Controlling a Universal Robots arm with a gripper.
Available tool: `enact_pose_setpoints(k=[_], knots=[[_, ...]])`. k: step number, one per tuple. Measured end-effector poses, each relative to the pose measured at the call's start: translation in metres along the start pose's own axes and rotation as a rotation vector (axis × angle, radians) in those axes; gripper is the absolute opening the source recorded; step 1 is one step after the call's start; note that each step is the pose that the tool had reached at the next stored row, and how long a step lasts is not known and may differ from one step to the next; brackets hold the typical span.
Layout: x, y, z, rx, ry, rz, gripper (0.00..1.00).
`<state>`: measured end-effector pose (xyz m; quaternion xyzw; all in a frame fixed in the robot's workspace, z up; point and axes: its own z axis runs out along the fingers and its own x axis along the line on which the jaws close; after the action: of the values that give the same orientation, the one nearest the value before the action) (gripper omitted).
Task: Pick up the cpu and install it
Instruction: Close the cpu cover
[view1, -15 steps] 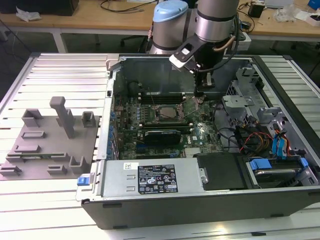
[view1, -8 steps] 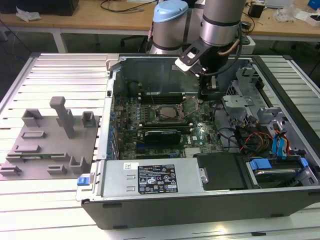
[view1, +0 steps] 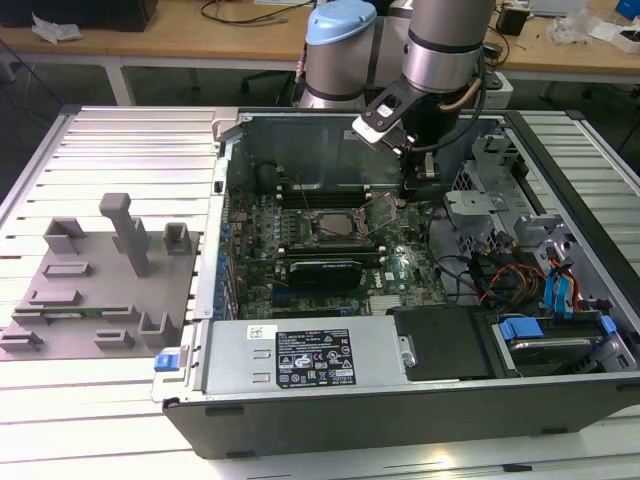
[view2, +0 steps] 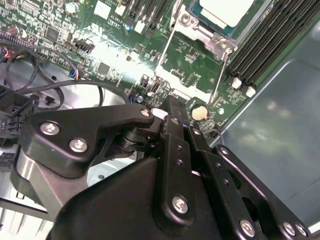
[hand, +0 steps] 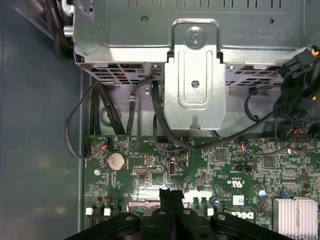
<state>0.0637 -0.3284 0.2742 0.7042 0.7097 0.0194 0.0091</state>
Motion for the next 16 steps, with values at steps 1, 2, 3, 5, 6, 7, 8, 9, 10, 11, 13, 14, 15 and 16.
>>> enact_pose_setpoints(k=[1,2,3,5,6,7,8,9,10,11,13,14,15,16], knots=[[-0.0001,0.0017,0.0003,0.0015,-0.0002,0.0,0.11],[-0.0001,0.0025,0.0005,0.002,-0.0003,0.0,0.11],[-0.0001,0.0032,0.0008,0.0025,-0.0003,0.0,0.11],[-0.0001,0.0054,0.002,0.0037,-0.0003,0.0,0.11],[-0.0002,0.0074,0.0026,0.0053,-0.0003,0.0,0.11],[-0.0002,0.0084,0.0028,0.0062,-0.0003,0.0,0.11],[-0.0002,0.0092,0.0031,0.007,-0.0002,0.0,0.11],[-0.0001,0.0099,0.0041,0.0075,0.0001,0.0,0.11],[-0.0002,0.01,0.0052,0.0078,0.0,0.0,0.11],[-0.0002,0.0099,0.009,0.0081,-0.0001,0.0,0.11],[-0.0003,0.0098,0.0137,0.0086,-0.0002,0.0,0.11],[-0.0004,0.0099,0.0151,0.0088,-0.0002,0.0,0.11],[-0.0004,0.01,0.0175,0.0099,-0.0001,0.0,0.11],[-0.0004,0.01,0.0186,0.0106,-0.0002,0.0,0.11]])
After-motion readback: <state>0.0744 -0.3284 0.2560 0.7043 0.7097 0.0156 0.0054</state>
